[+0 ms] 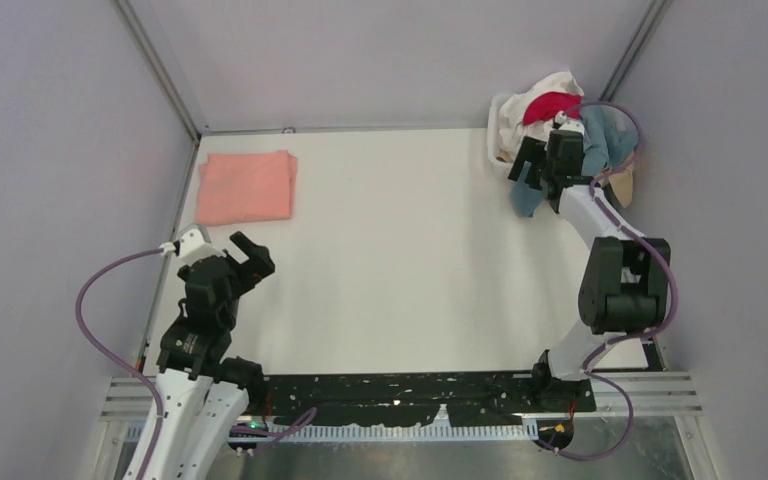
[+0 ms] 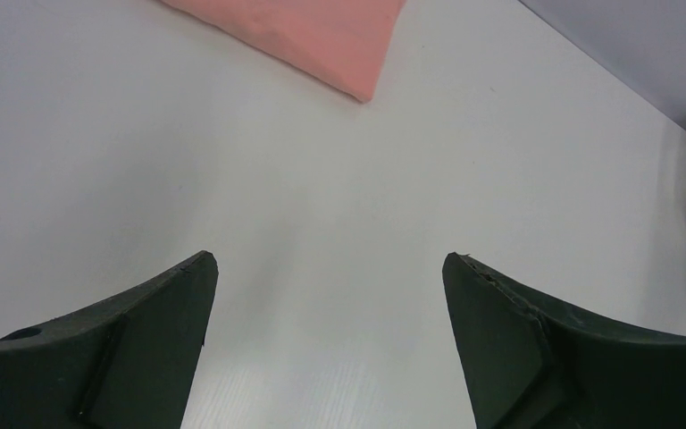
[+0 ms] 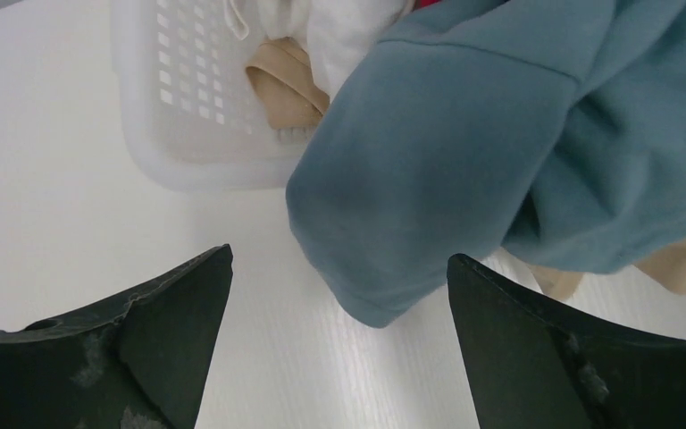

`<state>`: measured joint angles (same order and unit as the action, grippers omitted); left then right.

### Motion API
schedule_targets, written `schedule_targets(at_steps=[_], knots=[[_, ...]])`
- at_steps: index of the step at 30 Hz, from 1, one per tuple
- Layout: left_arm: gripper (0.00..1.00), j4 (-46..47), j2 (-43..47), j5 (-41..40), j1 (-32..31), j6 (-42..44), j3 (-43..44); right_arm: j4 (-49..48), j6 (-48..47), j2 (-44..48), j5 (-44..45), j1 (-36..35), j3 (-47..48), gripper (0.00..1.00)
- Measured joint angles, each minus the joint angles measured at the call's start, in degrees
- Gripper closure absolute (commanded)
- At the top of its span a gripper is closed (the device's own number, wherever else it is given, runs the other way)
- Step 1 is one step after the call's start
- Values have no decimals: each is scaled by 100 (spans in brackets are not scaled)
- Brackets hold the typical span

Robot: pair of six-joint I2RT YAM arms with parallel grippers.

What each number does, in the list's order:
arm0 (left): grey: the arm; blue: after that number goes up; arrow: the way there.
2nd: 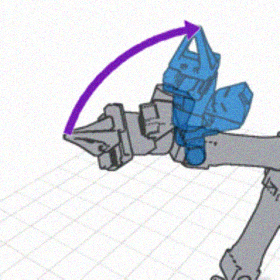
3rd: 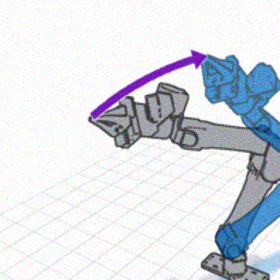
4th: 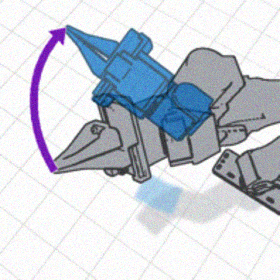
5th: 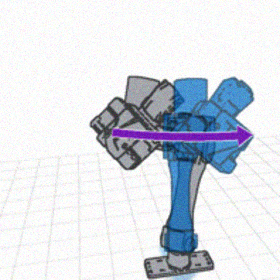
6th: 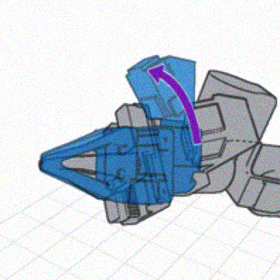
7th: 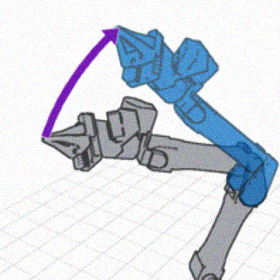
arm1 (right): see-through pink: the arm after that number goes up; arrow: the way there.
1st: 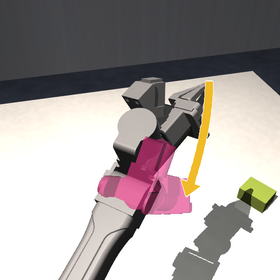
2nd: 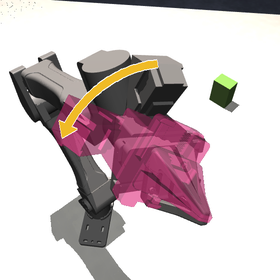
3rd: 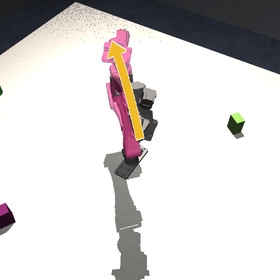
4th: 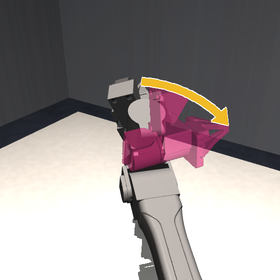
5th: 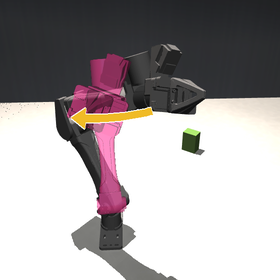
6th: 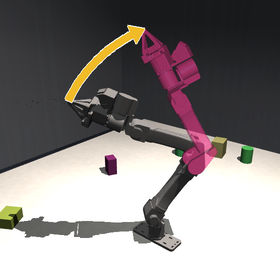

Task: Fold and stack the t-shirts
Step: Grab crumpled tshirt from bin with the right arm

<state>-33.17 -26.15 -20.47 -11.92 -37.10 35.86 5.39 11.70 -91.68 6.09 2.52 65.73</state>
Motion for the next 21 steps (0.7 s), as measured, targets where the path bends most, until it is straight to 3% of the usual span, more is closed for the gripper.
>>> schedule_targets(at_steps=[4, 8, 12, 16, 17, 18, 19, 21], knots=[[1, 9, -129, -127, 0, 0, 0, 267, 76, -1095, -109, 61, 826, 5], [1, 9, -208, -236, 0, 0, -2, 529, 262, -1552, 9, 61, 1067, 2], [1, 24, -223, -304, 0, 0, -11, 732, 442, -1663, 249, 61, 1067, 14], [1, 31, -254, -332, 0, 0, -15, 680, 605, -1674, 466, 61, 1060, 17], [1, 31, -271, -339, 0, 0, -15, 614, 636, -1674, 538, 61, 1056, 20], [1, 33, -289, -348, 0, 0, -15, 551, 658, -1674, 592, 61, 1047, 36], [1, 31, -302, -352, 0, 0, -15, 501, 673, -1674, 636, 61, 1043, 46], [1, 31, -317, -354, 0, 0, -15, 391, 699, -1670, 673, 59, 1021, 80]])
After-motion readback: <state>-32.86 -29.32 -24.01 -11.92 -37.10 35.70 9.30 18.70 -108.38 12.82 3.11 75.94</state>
